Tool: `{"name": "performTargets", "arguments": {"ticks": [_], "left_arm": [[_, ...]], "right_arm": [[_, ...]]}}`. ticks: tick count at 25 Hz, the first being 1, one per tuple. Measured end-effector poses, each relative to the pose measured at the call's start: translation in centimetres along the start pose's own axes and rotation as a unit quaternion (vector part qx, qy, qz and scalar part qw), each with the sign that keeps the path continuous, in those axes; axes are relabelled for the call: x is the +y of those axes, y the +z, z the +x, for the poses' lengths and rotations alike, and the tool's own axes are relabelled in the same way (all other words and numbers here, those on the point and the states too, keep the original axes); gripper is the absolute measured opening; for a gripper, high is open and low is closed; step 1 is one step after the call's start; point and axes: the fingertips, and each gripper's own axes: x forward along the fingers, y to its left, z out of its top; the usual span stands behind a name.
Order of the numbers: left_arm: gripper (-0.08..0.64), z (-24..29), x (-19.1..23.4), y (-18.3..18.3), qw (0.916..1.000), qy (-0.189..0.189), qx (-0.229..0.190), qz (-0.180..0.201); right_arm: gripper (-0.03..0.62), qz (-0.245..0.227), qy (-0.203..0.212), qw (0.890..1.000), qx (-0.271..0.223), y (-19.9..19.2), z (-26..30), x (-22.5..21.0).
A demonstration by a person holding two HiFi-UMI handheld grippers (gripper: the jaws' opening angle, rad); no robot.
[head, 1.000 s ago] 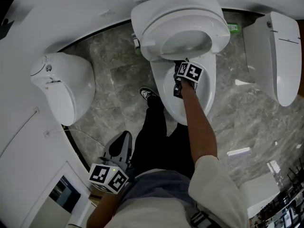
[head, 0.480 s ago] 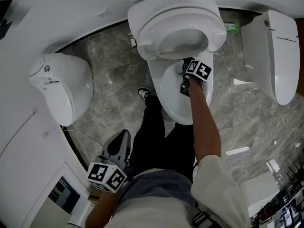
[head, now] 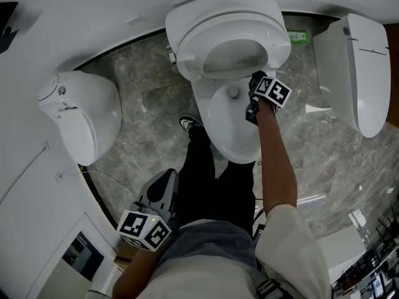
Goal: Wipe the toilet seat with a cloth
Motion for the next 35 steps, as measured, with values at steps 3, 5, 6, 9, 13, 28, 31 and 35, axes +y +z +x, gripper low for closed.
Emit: {"name": "performTargets", "arguments": {"ticks": [3,5,6,9,13,28,31,35], "left_arm": [[0.009,0.0,-0.3,0.3,1.0,-0.002,-0.005,-0.001],[0.009,-0.1,-0.5,0.7,0.9999,-0.003,-0.012,-0.003],[0.009,-0.2,-0.6,1.0,0.9999,-0.004,-0.016,-0.004],[0.009,-0.3,-0.8,1.7,0.9995,-0.006,-0.03,-0.007],[0.009,-0.8,-0.8,2.0,0.999,-0.007,-0.041,-0.013],[0.009,-2.8,-1.9,2.1,0.9933,-0.031,-0.099,-0.05],[0.009,-3.4,-1.7,2.3,0.9923,-0.032,-0.108,-0.052],[0.009,-4.0,-1.4,3.0,0.9895,-0.031,-0.127,-0.061]], "right_arm": [[0.1,-0.012,0.0,1.0,-0.01,1.0,-1.2,0.1],[0.1,-0.015,0.001,1.0,-0.015,1.6,-1.9,0.3],[0.1,-0.016,0.002,1.0,-0.017,1.8,-2.3,0.4],[0.1,-0.019,0.005,1.0,-0.024,2.4,-3.2,0.9],[0.1,-0.027,0.007,0.999,-0.03,3.1,-4.7,1.7],[0.1,-0.133,0.01,0.989,-0.058,6.9,-10.7,5.0],[0.1,-0.151,0.014,0.986,-0.064,7.4,-12.1,6.1],[0.1,-0.182,0.023,0.98,-0.076,8.4,-13.9,7.4]]}}
